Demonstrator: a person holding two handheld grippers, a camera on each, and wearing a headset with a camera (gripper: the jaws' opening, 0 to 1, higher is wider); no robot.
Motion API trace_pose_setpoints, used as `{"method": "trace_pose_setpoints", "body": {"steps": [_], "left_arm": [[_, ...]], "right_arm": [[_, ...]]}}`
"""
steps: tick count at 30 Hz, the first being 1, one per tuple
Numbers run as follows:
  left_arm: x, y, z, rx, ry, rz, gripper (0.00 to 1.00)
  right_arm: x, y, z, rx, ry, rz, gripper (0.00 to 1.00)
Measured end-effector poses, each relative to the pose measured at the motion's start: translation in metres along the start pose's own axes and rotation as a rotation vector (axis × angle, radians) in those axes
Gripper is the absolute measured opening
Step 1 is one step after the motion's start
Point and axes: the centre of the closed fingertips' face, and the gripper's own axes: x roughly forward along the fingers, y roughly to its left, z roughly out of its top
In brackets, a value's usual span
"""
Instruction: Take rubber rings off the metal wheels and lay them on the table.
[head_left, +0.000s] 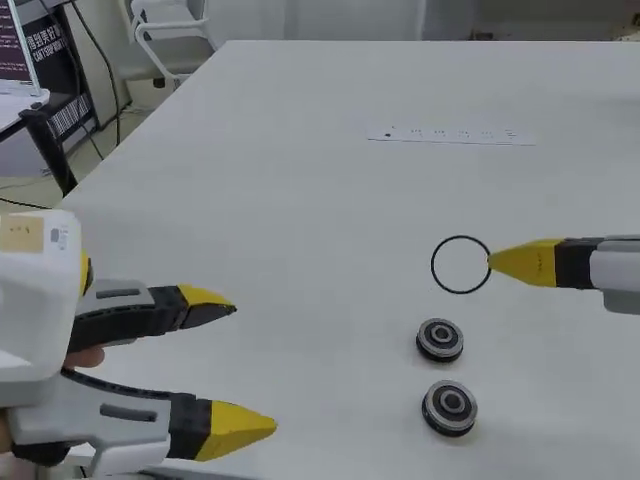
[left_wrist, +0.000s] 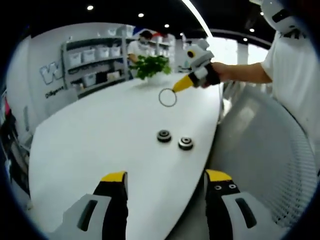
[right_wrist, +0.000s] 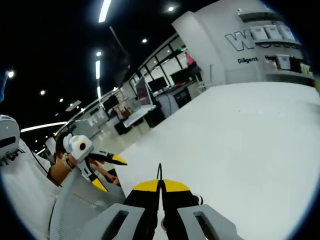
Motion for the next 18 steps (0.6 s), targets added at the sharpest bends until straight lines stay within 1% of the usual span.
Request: {"method": "trace_pose_setpoints", "body": {"steps": [2,6,7,8,9,11,14,15,18], "left_arm": [[0.001,0.000,-0.002,0.001,0.007,0.005,0.65],[0.003,-0.002,-0.005,-0.018,0.004,0.010,0.69],[0.003,-0.002,-0.005,-0.024,0.002,0.010,0.70],[0.004,-0.003,-0.005,-0.029,-0.001,0.009,0.70],[0.004,-0.004,-0.006,-0.038,-0.003,0.009,0.71],[0.004,-0.003,-0.005,-0.047,-0.012,0.013,0.75],[0.003,-0.001,-0.002,-0.083,-0.046,0.026,0.81],[0.002,0.001,0.000,-0.096,-0.063,0.033,0.81],[0.000,0.004,0.003,-0.121,-0.092,0.045,0.83]], "right_arm": [[0.003,0.003,0.006,-0.012,-0.002,0.006,0.00],[0.012,0.008,0.014,-0.023,0.002,0.030,0.00],[0.014,0.008,0.014,-0.022,0.003,0.031,0.00],[0.019,0.013,0.013,-0.022,0.012,0.038,0.00],[0.022,0.015,0.012,-0.025,0.020,0.042,0.00],[0.031,0.022,0.012,-0.041,0.039,0.061,0.00],[0.043,0.030,0.012,-0.051,0.058,0.087,0.00],[0.048,0.034,0.011,-0.059,0.070,0.099,0.00],[0.061,0.046,0.005,-0.084,0.104,0.118,0.00]]}}
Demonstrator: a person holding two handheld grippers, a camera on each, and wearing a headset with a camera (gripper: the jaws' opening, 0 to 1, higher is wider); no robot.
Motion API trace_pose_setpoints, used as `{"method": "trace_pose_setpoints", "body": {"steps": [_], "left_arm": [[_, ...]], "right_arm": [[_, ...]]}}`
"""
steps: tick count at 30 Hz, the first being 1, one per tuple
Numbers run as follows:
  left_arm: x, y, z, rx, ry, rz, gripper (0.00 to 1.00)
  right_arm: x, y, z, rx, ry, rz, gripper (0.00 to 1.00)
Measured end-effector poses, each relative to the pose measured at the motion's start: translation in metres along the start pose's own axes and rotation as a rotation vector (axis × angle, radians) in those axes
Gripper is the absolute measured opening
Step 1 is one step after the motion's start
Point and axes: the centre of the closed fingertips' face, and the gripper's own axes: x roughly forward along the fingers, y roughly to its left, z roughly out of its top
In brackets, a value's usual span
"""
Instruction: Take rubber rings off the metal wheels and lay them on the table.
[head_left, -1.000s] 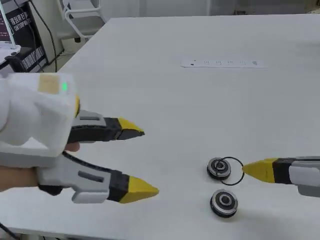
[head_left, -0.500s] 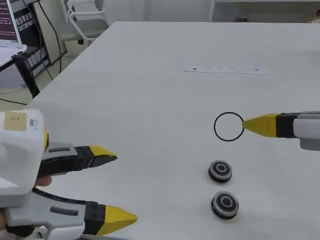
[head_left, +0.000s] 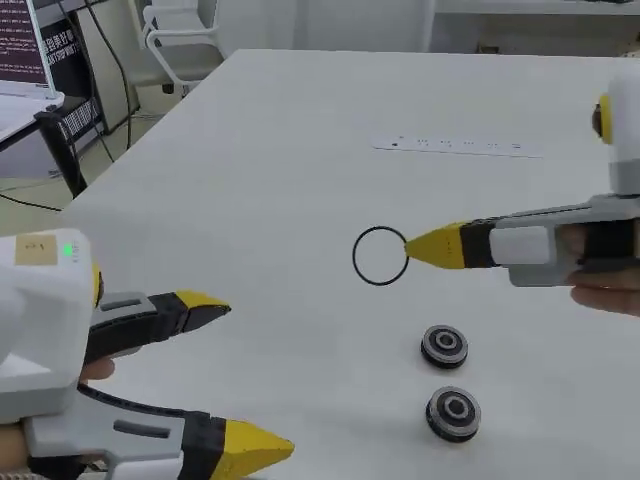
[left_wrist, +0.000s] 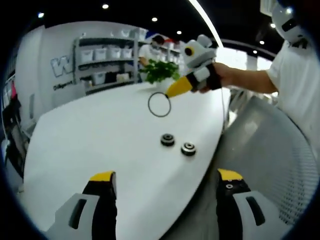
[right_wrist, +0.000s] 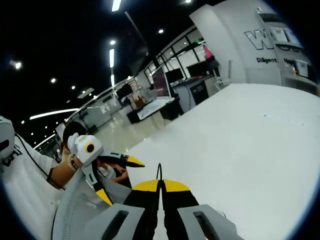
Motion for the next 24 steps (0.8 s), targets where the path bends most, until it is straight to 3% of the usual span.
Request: {"method": "trace_pose_setpoints", "body": {"steps": [3,11,17,24], "left_arm": [[-0.002,0.003,0.004,-0.038,-0.035,0.012,0.85],[0.000,0.002,0.004,-0.055,-0.044,0.006,0.89],[0.000,0.006,-0.001,-0.054,-0.021,0.025,0.89],[0.000,0.007,-0.005,-0.050,0.004,0.028,0.88]], "right_arm": [[0.016,0.007,-0.007,-0.013,0.041,0.022,0.00],[0.052,0.008,-0.033,-0.020,0.142,0.042,0.00],[0.071,0.012,-0.060,0.000,0.213,0.063,0.00],[0.078,0.007,-0.088,0.056,0.254,0.048,0.00]]}}
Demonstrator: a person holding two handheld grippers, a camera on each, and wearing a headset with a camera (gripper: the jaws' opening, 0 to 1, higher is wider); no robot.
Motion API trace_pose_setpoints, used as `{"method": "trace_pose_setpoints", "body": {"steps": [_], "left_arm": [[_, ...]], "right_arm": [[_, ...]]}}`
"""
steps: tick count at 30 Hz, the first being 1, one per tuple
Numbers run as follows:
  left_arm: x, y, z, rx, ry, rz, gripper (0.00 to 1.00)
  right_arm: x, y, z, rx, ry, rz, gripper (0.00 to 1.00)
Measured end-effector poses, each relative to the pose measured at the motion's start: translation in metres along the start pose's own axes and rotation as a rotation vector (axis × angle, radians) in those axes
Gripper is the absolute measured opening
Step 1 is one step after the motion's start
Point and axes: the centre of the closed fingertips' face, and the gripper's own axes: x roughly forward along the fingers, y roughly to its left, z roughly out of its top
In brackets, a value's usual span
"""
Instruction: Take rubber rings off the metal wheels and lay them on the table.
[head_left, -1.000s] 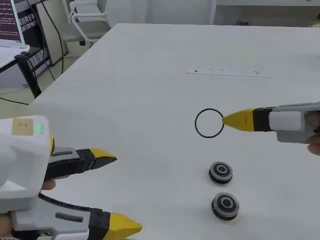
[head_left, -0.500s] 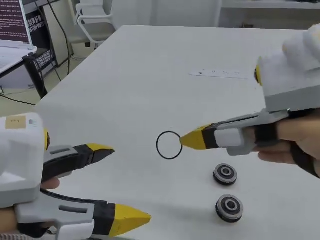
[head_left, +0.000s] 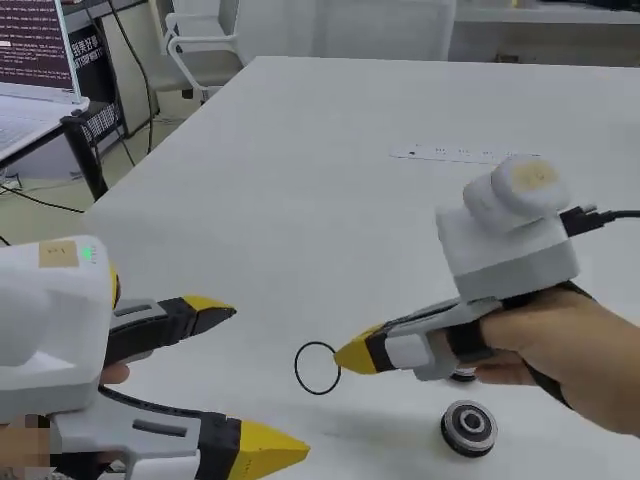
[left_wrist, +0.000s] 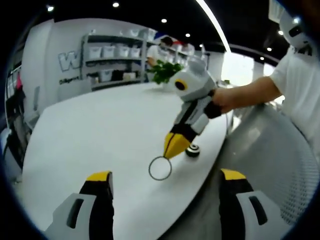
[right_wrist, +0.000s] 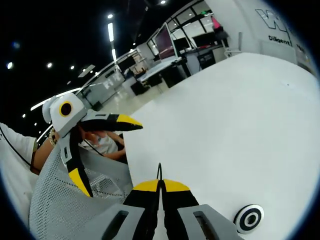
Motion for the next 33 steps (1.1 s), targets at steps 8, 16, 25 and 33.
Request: {"method": "trace_pose_setpoints", "body": {"steps": [8,16,25,33], "left_arm": [[0.000,0.000,-0.004,0.000,0.025,0.004,0.87],[0.000,0.002,-0.006,-0.008,0.028,0.010,0.86],[-0.001,0.002,-0.007,-0.017,0.032,0.013,0.86],[-0.002,0.004,-0.006,-0.035,0.017,0.027,0.85]], "right_arm": [[0.007,-0.016,-0.022,0.068,0.039,-0.023,0.00],[0.008,-0.024,-0.030,0.054,0.061,-0.052,0.00],[0.007,-0.032,-0.030,0.046,0.056,-0.082,0.00],[0.000,-0.041,-0.024,0.047,0.034,-0.113,0.05]]}}
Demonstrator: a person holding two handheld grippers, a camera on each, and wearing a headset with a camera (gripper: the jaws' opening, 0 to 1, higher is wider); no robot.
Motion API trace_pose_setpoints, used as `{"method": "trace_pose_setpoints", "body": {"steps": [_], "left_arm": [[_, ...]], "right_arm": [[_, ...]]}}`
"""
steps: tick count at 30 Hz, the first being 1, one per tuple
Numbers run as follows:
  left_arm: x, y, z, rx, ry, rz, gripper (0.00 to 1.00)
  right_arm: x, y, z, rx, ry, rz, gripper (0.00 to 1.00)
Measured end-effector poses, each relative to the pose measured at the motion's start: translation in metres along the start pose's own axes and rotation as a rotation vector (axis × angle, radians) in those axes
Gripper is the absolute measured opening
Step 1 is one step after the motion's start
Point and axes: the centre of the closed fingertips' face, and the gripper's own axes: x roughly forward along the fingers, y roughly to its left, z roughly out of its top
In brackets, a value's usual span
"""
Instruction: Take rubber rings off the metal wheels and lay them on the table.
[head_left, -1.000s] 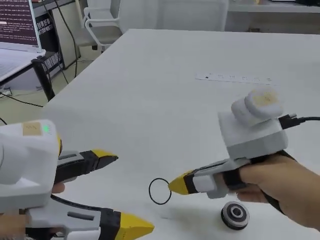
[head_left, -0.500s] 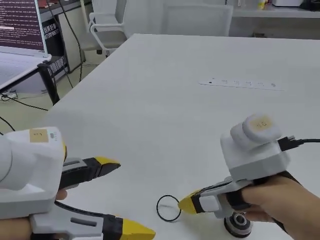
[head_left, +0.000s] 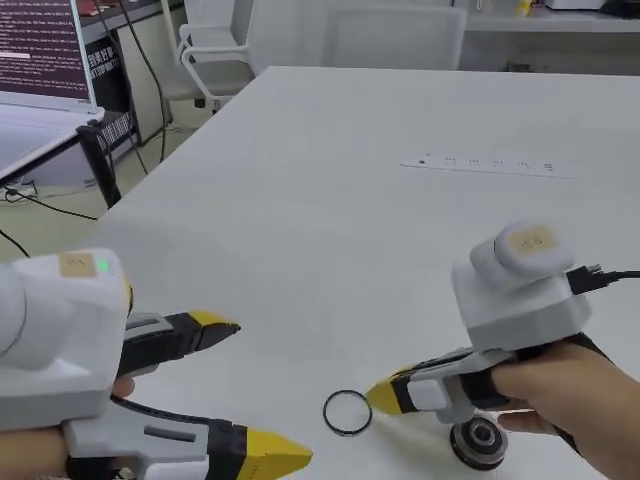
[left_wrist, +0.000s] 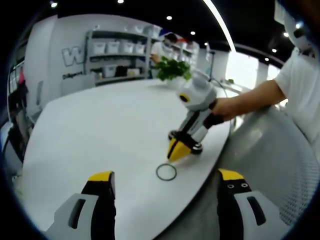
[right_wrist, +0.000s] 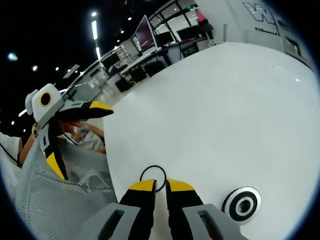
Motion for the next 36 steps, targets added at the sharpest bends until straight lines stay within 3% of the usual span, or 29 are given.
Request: {"method": "trace_pose_setpoints", "body": {"steps": [6,9,15,20,24,26,28,31,32,34,36], "left_arm": [[0.000,0.000,-0.001,0.003,0.005,0.004,0.85],[0.001,-0.001,-0.002,0.010,0.016,-0.004,0.84],[0.003,-0.004,-0.006,0.026,0.041,-0.019,0.84],[0.004,-0.006,-0.007,0.030,0.051,-0.030,0.84],[0.005,-0.009,-0.007,0.049,0.061,-0.039,0.83],[0.005,-0.014,-0.003,0.073,0.057,-0.053,0.82],[0.005,-0.021,0.005,0.144,0.043,-0.085,0.83],[0.004,-0.023,0.005,0.224,0.080,-0.091,0.83],[0.005,-0.026,0.006,0.225,0.093,-0.106,0.82],[0.006,-0.033,0.013,0.242,0.092,-0.134,0.81],[0.010,-0.044,0.025,0.307,0.078,-0.174,0.79]], "right_arm": [[-0.014,0.001,0.017,-0.007,-0.052,0.003,0.06],[-0.023,0.008,0.028,-0.004,-0.090,0.031,0.05],[-0.052,0.016,0.055,-0.063,-0.174,0.038,0.08],[-0.082,0.019,0.065,-0.090,-0.243,0.037,0.12],[-0.101,0.009,0.059,-0.113,-0.259,-0.020,0.14],[-0.111,0.006,0.051,-0.113,-0.264,-0.024,0.15],[-0.117,0.002,0.042,-0.106,-0.257,-0.028,0.16],[-0.125,-0.007,0.024,-0.109,-0.226,-0.061,0.17],[-0.126,-0.012,0.016,-0.095,-0.216,-0.070,0.17],[-0.127,-0.018,0.003,-0.059,-0.191,-0.083,0.17],[-0.126,-0.022,-0.009,-0.056,-0.168,-0.093,0.17]]}}
